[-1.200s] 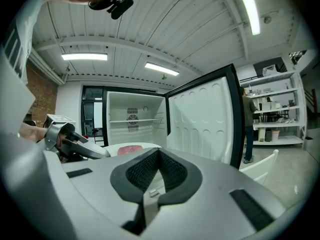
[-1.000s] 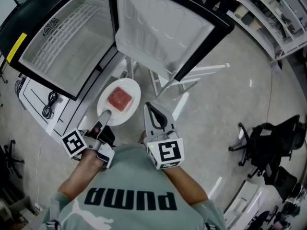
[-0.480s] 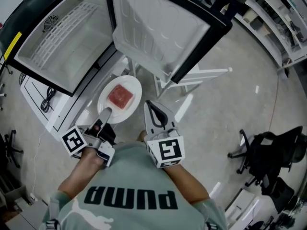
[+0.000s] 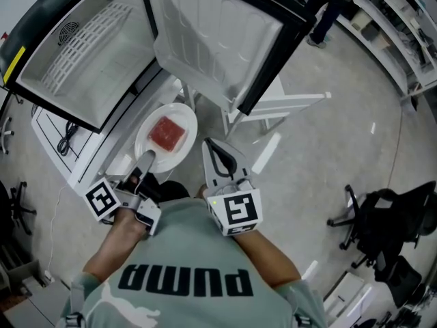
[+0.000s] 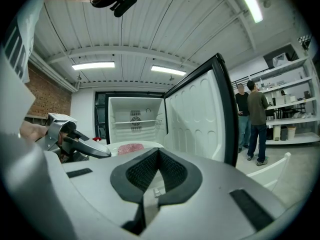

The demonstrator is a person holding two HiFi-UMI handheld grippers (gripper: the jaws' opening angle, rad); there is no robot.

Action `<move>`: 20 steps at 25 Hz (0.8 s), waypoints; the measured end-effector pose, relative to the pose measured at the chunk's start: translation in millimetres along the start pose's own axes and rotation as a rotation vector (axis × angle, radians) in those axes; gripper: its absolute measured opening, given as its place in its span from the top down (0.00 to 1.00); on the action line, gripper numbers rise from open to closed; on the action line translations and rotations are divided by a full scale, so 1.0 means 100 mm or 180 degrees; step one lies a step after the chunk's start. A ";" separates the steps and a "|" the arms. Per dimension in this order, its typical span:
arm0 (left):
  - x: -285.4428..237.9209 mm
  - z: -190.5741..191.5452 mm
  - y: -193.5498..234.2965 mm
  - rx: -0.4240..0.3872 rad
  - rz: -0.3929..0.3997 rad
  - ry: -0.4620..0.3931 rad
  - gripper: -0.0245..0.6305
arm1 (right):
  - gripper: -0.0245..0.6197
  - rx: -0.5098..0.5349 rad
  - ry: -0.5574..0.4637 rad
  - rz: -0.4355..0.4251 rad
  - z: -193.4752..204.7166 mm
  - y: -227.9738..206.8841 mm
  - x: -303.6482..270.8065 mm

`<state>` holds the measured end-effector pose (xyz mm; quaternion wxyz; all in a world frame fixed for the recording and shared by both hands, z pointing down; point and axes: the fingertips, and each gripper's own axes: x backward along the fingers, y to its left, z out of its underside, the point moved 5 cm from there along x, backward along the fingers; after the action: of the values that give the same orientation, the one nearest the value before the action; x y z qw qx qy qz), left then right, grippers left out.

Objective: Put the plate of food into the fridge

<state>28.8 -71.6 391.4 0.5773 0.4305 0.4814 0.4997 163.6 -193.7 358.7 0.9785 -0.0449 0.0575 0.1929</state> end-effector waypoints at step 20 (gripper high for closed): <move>-0.41 -0.49 0.23 0.0215 -0.0010 -0.0058 0.91 | 0.96 0.0092 0.0257 -0.0021 -0.03 -0.11 -0.65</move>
<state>-25.2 -108.8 410.9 0.5676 0.4535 0.4934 0.4783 108.1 -228.7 364.8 0.9766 -0.0386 0.0995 0.1869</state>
